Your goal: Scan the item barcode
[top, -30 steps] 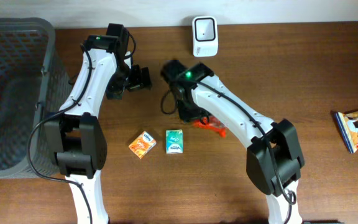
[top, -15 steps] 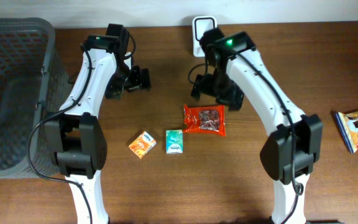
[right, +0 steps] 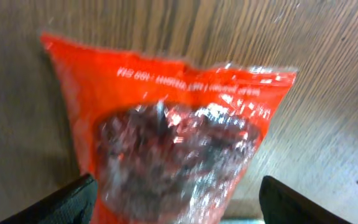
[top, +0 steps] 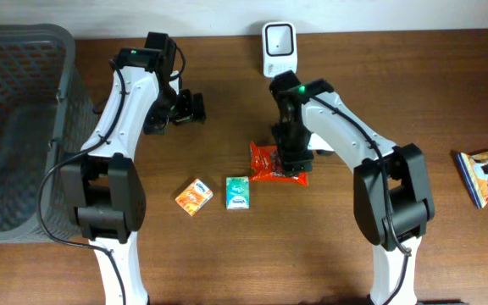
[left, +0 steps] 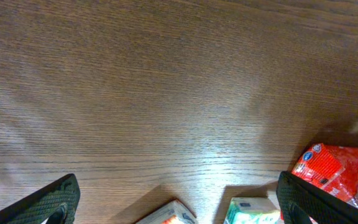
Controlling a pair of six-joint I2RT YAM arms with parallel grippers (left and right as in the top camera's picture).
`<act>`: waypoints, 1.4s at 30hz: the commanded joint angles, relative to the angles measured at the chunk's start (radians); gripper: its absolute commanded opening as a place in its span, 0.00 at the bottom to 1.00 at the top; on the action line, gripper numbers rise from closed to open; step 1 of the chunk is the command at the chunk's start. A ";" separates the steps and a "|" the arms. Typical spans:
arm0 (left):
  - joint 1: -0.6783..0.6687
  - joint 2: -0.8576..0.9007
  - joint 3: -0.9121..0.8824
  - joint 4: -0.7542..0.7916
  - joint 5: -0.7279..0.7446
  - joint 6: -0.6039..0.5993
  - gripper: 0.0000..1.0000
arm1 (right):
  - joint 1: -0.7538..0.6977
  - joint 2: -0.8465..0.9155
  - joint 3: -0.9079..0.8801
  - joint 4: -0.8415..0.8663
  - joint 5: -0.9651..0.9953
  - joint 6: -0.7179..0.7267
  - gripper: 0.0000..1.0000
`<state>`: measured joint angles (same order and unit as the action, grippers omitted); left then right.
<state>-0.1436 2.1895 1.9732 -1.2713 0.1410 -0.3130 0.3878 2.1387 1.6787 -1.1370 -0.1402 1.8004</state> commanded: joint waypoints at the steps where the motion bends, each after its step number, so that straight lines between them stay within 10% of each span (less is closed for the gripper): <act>1: 0.000 -0.030 0.011 0.006 -0.008 0.016 0.99 | 0.012 -0.005 -0.047 0.042 0.044 0.038 0.84; 8: 0.000 -0.030 0.011 0.005 -0.008 0.016 0.99 | 0.067 -0.004 -0.071 0.121 0.081 0.039 0.76; 18: 0.000 -0.030 0.011 0.002 -0.008 0.016 0.99 | 0.070 -0.004 -0.070 0.068 0.177 -0.132 0.04; 33: 0.000 -0.030 0.011 0.006 -0.008 0.016 0.99 | -0.004 -0.042 0.199 0.358 0.259 -1.802 0.04; 42: 0.000 -0.030 0.011 0.013 -0.008 0.016 0.99 | -0.110 0.024 0.188 0.792 0.201 -1.768 0.04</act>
<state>-0.1436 2.1895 1.9732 -1.2648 0.1410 -0.3130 0.3294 2.1284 1.8534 -0.4091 0.1787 -0.0154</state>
